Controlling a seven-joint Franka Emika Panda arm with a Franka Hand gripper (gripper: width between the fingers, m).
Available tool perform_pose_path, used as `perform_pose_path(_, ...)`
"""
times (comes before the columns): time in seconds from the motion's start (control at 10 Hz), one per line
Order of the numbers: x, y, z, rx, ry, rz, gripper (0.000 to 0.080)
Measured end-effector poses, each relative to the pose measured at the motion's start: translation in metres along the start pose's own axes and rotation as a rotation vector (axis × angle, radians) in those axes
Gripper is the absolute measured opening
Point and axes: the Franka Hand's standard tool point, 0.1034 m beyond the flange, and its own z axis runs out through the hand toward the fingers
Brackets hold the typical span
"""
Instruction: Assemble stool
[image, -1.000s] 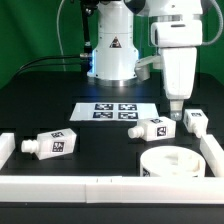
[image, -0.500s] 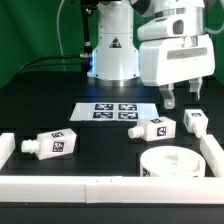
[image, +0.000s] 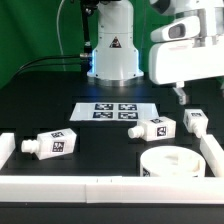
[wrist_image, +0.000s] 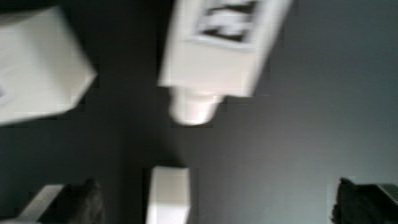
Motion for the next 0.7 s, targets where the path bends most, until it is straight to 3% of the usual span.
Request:
perform_pose_path(0.1, -0.010, -0.001, 0.010, 0.004, 0.005, 0.101, 0.0649)
perform_pose_path(0.4, -0.011, 0.000, 0.010, 0.001, -0.017, 0.122, 0.0649)
perform_pose_path(0.5, -0.026, -0.003, 0.016, -0.015, -0.087, 0.160, 0.0649)
perform_pose_path(0.7, -0.039, -0.010, 0.026, -0.041, -0.126, 0.205, 0.0649)
